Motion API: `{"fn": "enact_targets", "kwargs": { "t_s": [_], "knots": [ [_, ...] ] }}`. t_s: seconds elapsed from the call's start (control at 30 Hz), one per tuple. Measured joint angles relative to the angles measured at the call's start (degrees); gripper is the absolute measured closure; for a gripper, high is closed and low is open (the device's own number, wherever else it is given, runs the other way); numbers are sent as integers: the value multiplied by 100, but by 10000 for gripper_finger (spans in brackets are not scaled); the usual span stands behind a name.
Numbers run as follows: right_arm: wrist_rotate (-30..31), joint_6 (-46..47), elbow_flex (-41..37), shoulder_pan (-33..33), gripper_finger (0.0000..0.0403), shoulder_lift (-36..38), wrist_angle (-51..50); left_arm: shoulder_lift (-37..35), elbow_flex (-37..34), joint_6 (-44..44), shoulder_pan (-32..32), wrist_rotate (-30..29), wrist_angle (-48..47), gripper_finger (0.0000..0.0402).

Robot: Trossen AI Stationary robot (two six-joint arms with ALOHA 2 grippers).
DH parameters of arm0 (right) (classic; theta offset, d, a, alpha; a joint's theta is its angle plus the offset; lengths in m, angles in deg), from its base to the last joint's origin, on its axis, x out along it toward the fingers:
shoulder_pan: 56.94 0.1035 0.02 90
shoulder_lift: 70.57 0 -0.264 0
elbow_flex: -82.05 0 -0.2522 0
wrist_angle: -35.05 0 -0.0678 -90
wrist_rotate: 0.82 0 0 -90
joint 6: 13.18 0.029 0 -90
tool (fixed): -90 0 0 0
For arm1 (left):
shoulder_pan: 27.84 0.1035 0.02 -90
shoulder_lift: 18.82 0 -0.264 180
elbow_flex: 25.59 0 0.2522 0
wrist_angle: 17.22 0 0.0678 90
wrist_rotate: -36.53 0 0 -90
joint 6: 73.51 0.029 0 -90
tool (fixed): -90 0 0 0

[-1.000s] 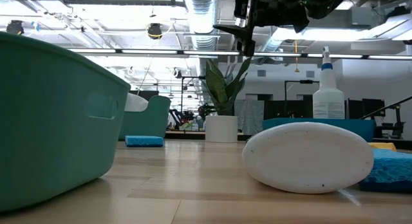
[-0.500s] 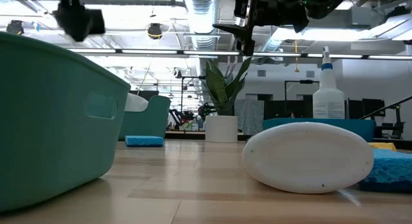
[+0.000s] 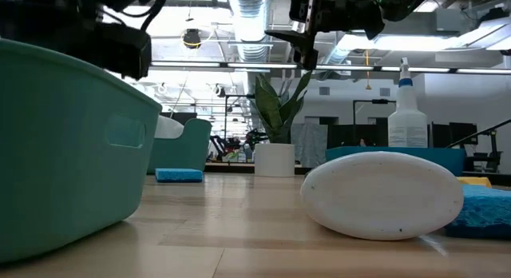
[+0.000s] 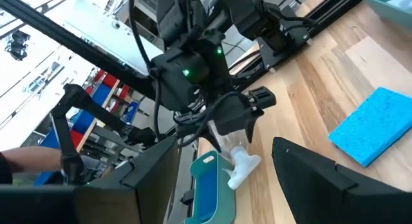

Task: Pick & Place Kitchen Items
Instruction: Put the transparent spray bottle into the blue bin

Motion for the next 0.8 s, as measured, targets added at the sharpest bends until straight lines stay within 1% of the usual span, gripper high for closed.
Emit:
{"fn": "enact_targets", "kwargs": {
  "t_s": [0.2, 0.4, 0.5, 0.8],
  "knots": [
    [35, 16, 0, 13, 159, 0, -23, 0, -407, -214, -52, 109, 934, 117],
    [157, 16, 0, 8, 159, 0, -144, 0, -638, -373, -44, -128, 1155, 117],
    [159, 16, 0, 8, 159, 0, -149, 0, -757, -489, -44, -146, 1397, 117],
    [290, 17, 0, 11, 159, 0, -150, 0, -925, -610, -57, -219, 1600, 117]
  ]
}}
